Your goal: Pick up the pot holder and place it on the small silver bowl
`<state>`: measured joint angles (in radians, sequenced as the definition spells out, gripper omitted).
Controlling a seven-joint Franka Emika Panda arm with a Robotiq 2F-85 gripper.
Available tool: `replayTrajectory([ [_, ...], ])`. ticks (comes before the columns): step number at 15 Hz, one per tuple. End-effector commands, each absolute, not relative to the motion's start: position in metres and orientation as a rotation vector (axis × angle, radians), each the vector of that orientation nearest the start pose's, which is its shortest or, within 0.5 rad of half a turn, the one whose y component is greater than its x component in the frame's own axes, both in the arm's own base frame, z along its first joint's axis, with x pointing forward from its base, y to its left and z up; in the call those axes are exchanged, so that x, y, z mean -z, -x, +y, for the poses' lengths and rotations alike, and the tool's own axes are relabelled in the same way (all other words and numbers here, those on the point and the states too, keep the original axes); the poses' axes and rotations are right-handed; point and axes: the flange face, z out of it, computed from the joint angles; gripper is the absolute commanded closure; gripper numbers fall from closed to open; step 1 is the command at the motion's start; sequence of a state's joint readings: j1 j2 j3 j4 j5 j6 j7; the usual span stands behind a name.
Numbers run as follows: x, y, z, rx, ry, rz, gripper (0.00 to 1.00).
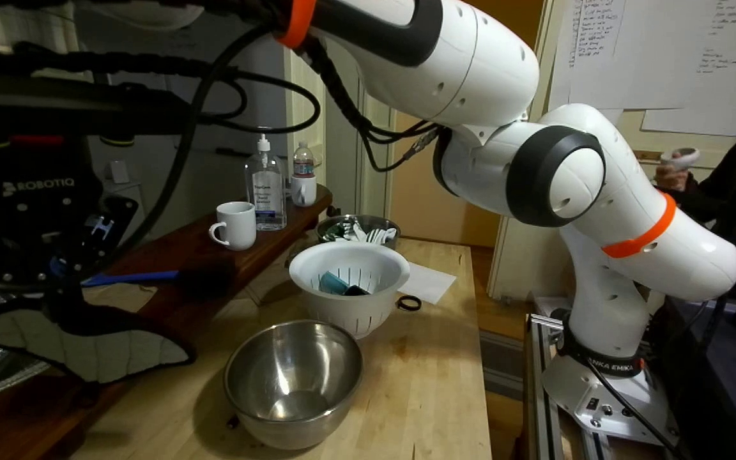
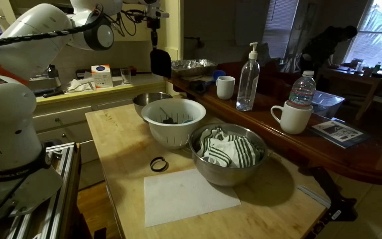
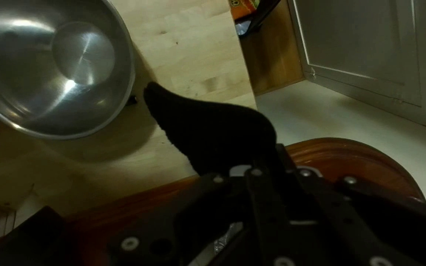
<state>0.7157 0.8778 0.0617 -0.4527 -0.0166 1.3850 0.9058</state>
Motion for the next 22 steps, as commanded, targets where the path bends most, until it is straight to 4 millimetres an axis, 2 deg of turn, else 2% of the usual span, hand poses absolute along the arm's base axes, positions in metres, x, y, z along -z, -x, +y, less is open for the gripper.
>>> replayTrajectory([
  [1,-0.542,-0.549,0.5,0.021,3.07,0.246,0.89],
  [3,-0.542,-0.55,0.499,0.02,3.069,0.255,0.89],
  [4,-0.54,-0.549,0.499,0.007,3.071,0.272,0.97],
  [10,-0.509,-0.539,0.525,-0.23,2.962,0.456,0.97],
  [16,-0.477,-0.519,0.546,-0.431,2.922,0.865,0.97],
  [20,-0.465,-0.504,0.558,-0.52,2.87,1.163,0.97],
  [22,-0.465,-0.506,0.562,-0.525,2.792,1.308,0.97],
])
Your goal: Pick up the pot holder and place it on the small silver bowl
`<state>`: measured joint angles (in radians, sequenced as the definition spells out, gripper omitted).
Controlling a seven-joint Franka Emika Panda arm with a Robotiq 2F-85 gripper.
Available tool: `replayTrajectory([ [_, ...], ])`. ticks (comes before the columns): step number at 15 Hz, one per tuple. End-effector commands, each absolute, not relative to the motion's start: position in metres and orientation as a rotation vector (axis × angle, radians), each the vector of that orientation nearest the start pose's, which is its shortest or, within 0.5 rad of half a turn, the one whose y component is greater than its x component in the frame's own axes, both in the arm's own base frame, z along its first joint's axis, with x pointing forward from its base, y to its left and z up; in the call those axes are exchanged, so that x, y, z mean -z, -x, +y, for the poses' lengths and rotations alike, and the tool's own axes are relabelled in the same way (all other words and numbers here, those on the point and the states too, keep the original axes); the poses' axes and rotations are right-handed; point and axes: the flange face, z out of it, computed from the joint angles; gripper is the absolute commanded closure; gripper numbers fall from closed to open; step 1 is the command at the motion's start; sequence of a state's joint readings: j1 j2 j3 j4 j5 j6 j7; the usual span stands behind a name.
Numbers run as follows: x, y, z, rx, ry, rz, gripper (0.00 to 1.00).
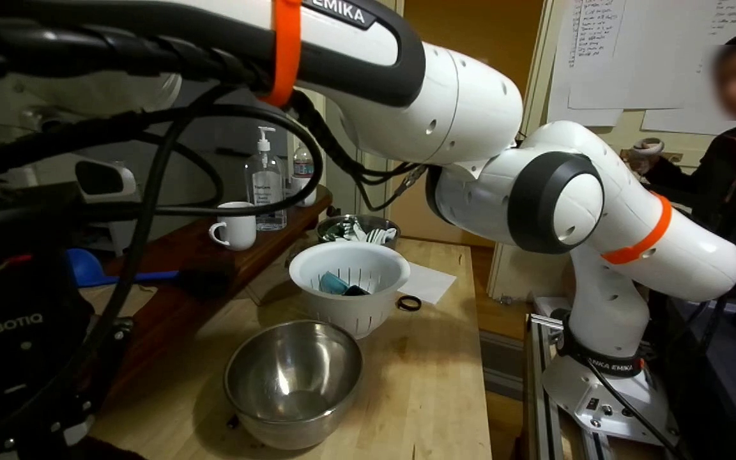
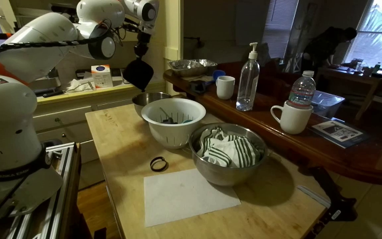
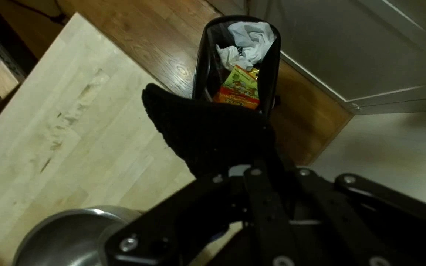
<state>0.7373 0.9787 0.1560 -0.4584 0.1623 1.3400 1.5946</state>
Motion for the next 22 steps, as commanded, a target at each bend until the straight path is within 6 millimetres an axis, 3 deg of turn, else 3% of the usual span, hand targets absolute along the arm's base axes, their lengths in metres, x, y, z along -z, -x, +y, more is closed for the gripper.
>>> replayTrajectory([
  [1,-0.466,-0.507,0.558,-0.478,2.863,1.177,0.89],
  [5,-0.465,-0.506,0.559,-0.488,2.832,1.268,0.89],
  [6,-0.465,-0.506,0.559,-0.488,2.831,1.27,0.97],
  [10,-0.484,-0.497,0.557,-0.466,2.699,1.643,0.97],
  [13,-0.501,-0.478,0.565,-0.491,2.581,1.852,0.97],
  [16,-0.523,-0.447,0.579,-0.481,2.465,2.054,0.97],
  [19,-0.535,-0.421,0.593,-0.46,2.333,2.237,0.97],
  [22,-0.539,-0.408,0.601,-0.456,2.189,2.406,0.97],
])
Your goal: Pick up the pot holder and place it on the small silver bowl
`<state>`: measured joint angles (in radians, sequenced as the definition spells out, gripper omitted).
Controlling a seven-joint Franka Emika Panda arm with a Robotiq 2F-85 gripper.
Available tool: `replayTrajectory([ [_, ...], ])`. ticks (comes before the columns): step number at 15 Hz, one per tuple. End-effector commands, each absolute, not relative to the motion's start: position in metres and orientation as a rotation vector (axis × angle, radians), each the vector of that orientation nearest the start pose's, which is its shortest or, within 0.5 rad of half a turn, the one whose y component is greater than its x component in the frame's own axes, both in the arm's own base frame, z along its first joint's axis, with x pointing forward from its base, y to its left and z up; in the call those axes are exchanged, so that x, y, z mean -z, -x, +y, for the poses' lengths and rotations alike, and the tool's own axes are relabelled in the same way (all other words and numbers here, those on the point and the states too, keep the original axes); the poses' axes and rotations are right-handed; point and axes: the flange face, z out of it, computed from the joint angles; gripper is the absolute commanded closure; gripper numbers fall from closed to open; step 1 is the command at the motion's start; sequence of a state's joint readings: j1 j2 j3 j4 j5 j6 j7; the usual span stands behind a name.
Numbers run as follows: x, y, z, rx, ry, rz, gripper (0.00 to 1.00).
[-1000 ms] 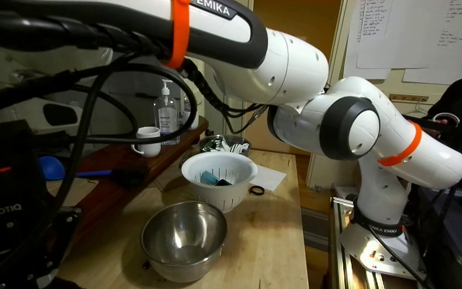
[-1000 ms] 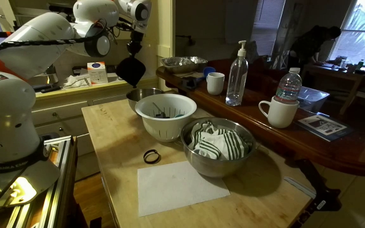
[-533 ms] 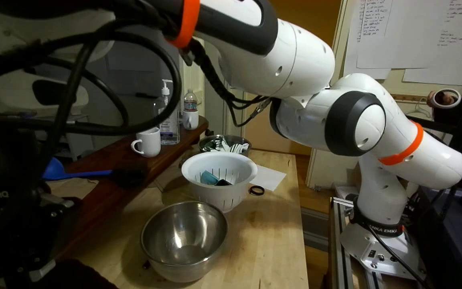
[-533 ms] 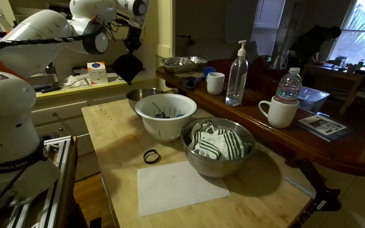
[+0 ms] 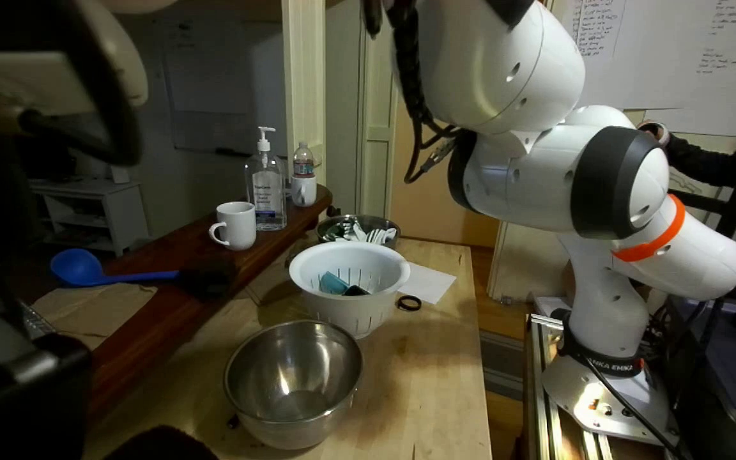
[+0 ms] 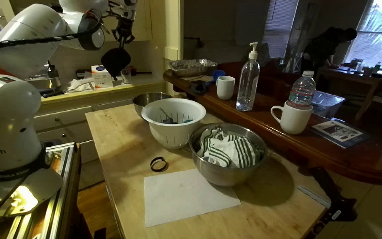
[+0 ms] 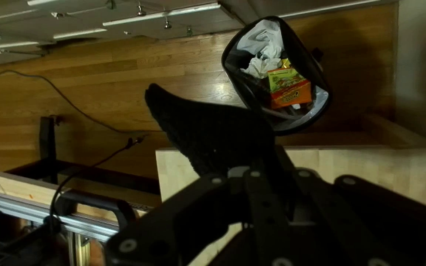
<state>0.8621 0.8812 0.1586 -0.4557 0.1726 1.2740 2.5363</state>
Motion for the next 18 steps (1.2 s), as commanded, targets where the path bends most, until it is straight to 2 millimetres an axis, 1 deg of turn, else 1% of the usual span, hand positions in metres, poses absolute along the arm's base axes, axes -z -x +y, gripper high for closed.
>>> replayTrajectory([
  [1,-0.539,-0.407,0.602,-0.458,2.14,2.46,0.97],
  [3,-0.539,-0.405,0.603,-0.456,2.034,2.566,0.97],
  [4,-0.527,-0.457,0.565,-0.486,1.978,2.592,0.97],
  [5,-0.526,-0.462,0.562,-0.497,1.958,2.608,0.97],
  [6,-0.529,-0.436,0.583,-0.474,1.92,2.663,0.97],
  [7,-0.52,-0.48,0.542,-0.498,1.871,2.685,0.97],
  [8,-0.523,-0.473,0.545,-0.518,1.813,2.733,0.97],
  [9,-0.517,-0.472,0.557,-0.469,1.959,2.626,0.89],
  [11,-0.517,-0.484,0.542,-0.481,1.898,2.682,0.89],
  [13,-0.52,-0.482,0.54,-0.483,1.892,2.691,0.89],
  [14,-0.519,-0.479,0.538,-0.467,1.897,2.717,0.97],
  [15,-0.52,-0.478,0.536,-0.477,1.877,2.736,0.97],
  [16,-0.517,-0.476,0.532,-0.484,1.839,2.802,0.97],
  [17,-0.51,-0.48,0.516,-0.493,1.773,2.887,0.97],
  [18,-0.505,-0.496,0.492,-0.51,1.742,2.909,0.97],
])
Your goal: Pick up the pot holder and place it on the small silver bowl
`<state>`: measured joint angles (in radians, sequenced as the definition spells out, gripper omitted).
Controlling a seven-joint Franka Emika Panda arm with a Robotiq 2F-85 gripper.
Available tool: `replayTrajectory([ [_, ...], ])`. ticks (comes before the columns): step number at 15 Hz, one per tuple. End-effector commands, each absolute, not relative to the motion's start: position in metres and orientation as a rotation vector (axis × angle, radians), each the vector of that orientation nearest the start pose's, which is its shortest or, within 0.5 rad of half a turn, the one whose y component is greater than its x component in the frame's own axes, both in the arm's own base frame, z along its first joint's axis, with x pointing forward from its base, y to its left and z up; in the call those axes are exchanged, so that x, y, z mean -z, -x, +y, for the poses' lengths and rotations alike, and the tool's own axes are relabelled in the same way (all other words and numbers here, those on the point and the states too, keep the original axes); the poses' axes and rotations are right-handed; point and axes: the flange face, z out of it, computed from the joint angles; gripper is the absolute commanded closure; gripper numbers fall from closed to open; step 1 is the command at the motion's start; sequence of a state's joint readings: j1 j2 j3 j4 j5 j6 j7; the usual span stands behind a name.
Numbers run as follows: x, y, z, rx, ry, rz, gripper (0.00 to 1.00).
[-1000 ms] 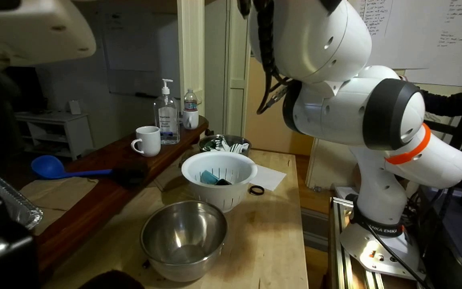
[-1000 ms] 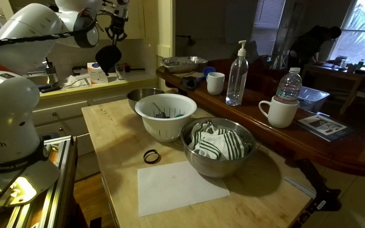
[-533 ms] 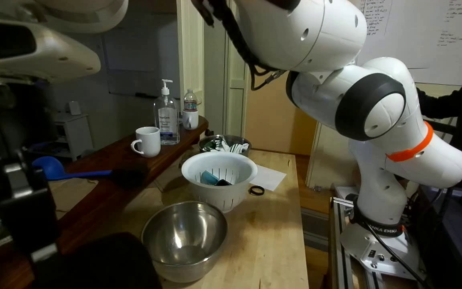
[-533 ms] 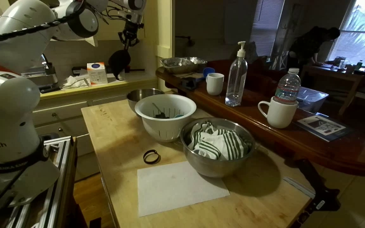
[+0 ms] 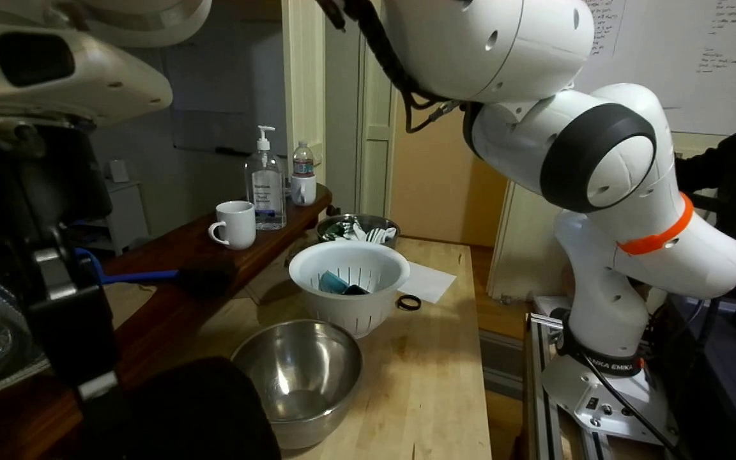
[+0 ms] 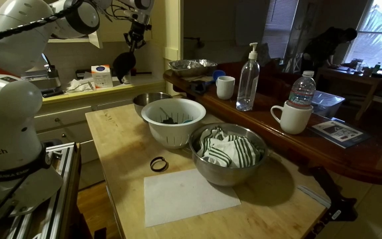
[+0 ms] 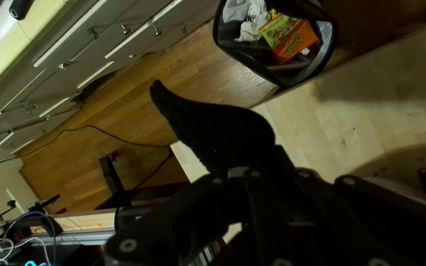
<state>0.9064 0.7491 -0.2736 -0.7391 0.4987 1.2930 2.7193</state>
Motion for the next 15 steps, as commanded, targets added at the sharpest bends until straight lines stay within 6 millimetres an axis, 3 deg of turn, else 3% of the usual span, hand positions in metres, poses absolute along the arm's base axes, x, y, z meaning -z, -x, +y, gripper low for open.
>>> replayTrajectory([
  [1,-0.497,-0.49,0.494,-0.5,1.708,2.961,0.97],
  [2,-0.493,-0.484,0.498,-0.463,1.667,3.015,0.97],
  [3,-0.483,-0.508,0.462,-0.506,1.624,3.036,0.97],
  [5,-0.47,-0.49,0.469,-0.495,1.537,3.142,0.97],
  [6,-0.462,-0.511,0.432,-0.513,1.495,3.157,0.97],
  [8,-0.452,-0.493,0.433,-0.439,1.369,3.254,0.97],
  [9,-0.441,-0.512,0.396,-0.431,1.337,3.268,0.97],
  [11,-0.439,-0.489,0.401,-0.337,1.211,3.36,0.97],
  [12,-0.424,-0.504,0.364,-0.301,1.187,3.371,0.97],
  [14,-0.431,-0.489,0.371,-0.208,1.05,3.439,0.97],
  [15,-0.426,-0.503,0.343,-0.168,1.024,3.431,0.97],
])
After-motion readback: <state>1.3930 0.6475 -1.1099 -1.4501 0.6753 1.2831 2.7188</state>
